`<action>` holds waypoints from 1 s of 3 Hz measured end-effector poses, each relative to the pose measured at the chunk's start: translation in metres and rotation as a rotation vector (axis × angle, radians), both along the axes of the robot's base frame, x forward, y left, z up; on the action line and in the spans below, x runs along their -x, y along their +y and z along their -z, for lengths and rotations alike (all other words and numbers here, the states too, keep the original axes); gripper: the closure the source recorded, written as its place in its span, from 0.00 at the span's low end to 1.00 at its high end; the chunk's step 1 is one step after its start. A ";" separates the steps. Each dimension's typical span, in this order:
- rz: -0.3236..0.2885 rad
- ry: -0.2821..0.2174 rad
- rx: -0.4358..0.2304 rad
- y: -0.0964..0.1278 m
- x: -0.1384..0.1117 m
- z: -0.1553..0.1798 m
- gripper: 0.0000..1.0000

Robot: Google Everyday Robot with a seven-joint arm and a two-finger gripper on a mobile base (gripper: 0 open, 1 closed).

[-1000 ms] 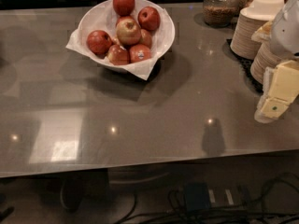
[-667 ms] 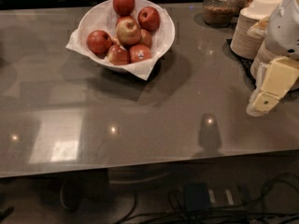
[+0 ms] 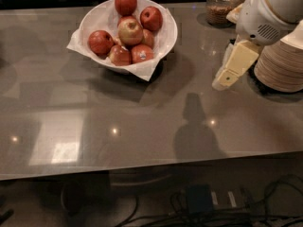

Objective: Pick apple from white bowl

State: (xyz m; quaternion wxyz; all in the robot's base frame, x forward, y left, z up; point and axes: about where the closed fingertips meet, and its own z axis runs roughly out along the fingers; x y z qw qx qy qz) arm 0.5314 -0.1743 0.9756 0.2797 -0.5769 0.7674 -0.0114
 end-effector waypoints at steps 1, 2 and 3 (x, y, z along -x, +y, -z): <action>-0.012 -0.035 -0.057 0.030 -0.050 0.003 0.00; -0.063 -0.041 -0.107 0.064 -0.094 0.010 0.00; -0.136 -0.053 -0.158 0.099 -0.128 0.014 0.00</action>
Offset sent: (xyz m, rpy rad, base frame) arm 0.1488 0.1011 -0.0164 0.1695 -0.0507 0.1189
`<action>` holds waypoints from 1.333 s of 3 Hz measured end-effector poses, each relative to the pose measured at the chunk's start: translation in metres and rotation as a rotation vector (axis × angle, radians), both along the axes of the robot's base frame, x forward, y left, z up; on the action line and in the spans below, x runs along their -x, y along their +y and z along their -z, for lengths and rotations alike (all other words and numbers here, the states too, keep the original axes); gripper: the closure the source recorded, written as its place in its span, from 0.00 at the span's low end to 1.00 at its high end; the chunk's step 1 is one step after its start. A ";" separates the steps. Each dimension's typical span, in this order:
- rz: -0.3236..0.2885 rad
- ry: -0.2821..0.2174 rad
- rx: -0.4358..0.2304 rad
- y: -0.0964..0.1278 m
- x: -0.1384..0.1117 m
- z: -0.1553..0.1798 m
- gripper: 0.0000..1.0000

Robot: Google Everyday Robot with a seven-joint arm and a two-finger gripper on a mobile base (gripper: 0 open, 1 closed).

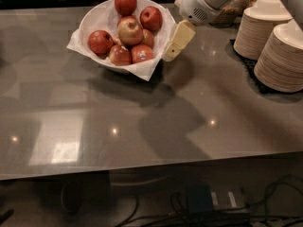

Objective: Pick apple from white bowl

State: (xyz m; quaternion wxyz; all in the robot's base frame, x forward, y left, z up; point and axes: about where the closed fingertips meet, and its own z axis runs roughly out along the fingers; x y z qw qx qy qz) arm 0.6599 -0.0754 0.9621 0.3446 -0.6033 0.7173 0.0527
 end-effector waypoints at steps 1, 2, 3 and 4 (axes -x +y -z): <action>-0.069 -0.025 -0.053 0.034 -0.029 -0.006 0.00; -0.081 -0.034 -0.054 0.037 -0.032 -0.003 0.00; -0.146 -0.073 -0.081 0.055 -0.045 0.000 0.00; -0.207 -0.108 -0.122 0.075 -0.059 0.004 0.13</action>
Offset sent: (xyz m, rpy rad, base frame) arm 0.0206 0.0264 0.0018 0.0375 -0.0129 0.0556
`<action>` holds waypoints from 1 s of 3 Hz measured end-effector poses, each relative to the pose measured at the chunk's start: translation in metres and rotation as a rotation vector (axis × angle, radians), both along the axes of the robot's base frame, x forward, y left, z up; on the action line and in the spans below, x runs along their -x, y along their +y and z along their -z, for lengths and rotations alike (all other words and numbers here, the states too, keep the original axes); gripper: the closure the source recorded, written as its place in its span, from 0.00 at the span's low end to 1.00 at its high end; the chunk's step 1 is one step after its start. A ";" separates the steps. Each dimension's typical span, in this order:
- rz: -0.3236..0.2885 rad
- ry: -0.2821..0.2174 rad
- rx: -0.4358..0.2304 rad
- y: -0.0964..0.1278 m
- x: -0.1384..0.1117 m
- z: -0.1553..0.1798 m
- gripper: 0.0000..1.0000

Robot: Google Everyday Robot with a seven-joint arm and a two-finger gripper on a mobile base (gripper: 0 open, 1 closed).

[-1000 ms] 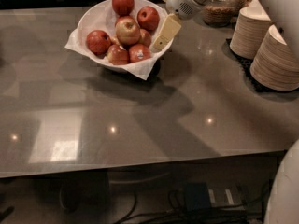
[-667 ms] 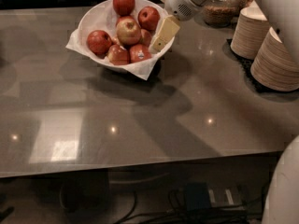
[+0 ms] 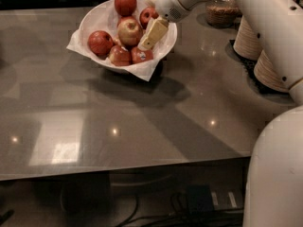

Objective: Pick apple from white bowl

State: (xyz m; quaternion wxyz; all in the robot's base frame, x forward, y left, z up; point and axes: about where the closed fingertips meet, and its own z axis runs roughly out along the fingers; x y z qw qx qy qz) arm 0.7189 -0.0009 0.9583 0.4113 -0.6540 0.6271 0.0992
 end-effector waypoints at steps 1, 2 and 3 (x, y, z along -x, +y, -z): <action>-0.046 -0.015 -0.028 0.016 -0.009 0.004 0.22; -0.084 -0.009 -0.045 0.030 -0.014 0.011 0.33; -0.110 0.002 -0.054 0.039 -0.017 0.018 0.35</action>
Offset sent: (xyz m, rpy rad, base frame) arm 0.0212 0.0394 -0.0139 0.0668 -0.0118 0.1187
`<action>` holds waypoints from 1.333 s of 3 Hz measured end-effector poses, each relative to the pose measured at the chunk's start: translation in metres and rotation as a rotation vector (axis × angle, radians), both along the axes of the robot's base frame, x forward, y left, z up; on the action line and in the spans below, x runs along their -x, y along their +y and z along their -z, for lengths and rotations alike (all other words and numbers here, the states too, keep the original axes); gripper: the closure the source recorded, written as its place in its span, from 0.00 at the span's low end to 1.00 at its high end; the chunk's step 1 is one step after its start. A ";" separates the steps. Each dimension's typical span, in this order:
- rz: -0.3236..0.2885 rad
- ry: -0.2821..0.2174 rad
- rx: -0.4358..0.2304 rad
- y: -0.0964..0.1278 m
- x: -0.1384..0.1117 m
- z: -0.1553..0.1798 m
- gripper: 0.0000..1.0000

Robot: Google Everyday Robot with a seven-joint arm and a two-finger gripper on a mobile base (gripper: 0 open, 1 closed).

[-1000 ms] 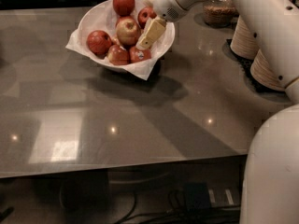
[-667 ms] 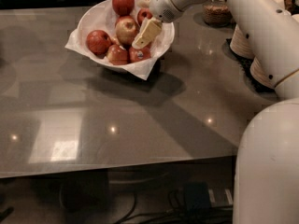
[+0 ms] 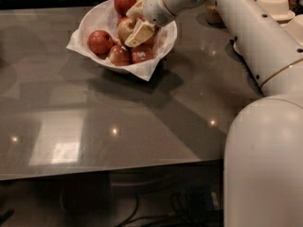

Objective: Pick apple from white bowl

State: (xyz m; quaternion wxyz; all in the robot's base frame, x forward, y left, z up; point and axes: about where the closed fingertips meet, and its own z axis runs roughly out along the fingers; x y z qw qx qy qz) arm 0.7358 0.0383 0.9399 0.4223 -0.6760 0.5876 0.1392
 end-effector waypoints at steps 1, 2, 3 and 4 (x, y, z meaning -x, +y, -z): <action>-0.021 0.017 -0.003 0.006 -0.001 0.008 0.34; -0.038 0.032 -0.007 0.012 -0.002 0.015 0.37; -0.050 0.042 -0.006 0.015 -0.001 0.019 0.56; -0.052 0.042 -0.005 0.016 -0.001 0.019 0.79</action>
Offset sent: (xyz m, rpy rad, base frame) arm 0.0030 0.0116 -0.0162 0.0117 0.0413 0.0481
